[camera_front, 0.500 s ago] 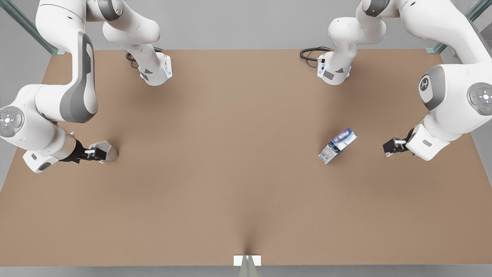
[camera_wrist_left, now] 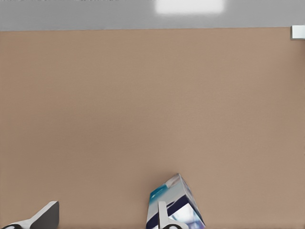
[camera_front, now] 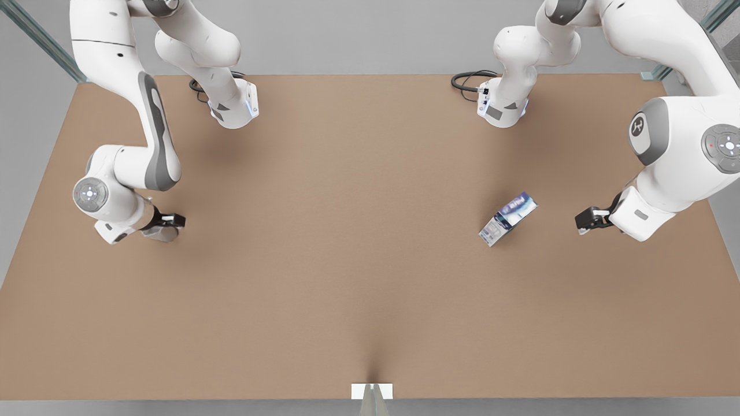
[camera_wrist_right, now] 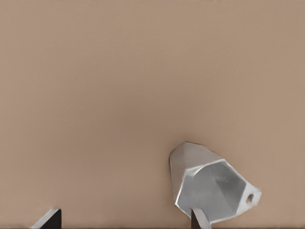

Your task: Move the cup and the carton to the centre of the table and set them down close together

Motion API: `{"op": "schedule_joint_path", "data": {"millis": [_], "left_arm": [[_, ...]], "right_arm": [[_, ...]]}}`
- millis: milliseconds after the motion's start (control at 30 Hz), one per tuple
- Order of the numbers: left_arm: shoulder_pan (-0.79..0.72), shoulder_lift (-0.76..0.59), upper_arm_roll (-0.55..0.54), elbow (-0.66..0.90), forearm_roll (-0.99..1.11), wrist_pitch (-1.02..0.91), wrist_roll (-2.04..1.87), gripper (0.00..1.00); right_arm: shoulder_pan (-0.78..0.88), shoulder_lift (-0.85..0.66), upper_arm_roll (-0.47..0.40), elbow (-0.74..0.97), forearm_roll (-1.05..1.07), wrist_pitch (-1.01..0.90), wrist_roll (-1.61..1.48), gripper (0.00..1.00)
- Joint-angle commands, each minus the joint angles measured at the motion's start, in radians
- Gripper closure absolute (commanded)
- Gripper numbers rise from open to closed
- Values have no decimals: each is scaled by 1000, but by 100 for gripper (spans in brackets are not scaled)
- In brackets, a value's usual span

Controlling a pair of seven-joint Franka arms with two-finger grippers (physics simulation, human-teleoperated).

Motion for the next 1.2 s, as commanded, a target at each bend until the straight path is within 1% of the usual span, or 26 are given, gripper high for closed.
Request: {"op": "schedule_joint_path", "data": {"millis": [0, 100, 267, 967, 1000, 1033, 1067, 1100, 1167], "left_arm": [[0, 0, 0, 0, 0, 0, 0, 0], [0, 0, 1, 0, -1, 0, 0, 0], [0, 0, 0, 0, -1, -1, -2, 0], [0, 1, 0, 0, 0, -3, -2, 0], [0, 1, 1, 0, 0, -3, -2, 0], [0, 1, 1, 0, 0, -3, -2, 0], [0, 1, 0, 0, 0, -3, -2, 0], [0, 1, 1, 0, 0, -3, -3, 0], [0, 1, 1, 0, 0, -3, -3, 0]], "right_arm": [[-8, 5, 1, -6, -2, 2, 0, 0], [-14, 14, -1, -47, -13, 0, 0, 0], [-28, 43, -1, -46, -104, 9, -2, 0], [-40, 169, 1, -15, -146, 77, -8, 0], [-40, 171, 1, -14, -146, 77, -8, 9], [-41, 171, 1, -12, -146, 77, -9, 25], [-41, 174, 1, -9, -146, 77, -9, 29], [-47, 175, 1, -6, -145, 78, -9, 30], [-49, 183, 1, -5, -145, 89, -8, 39]]}}
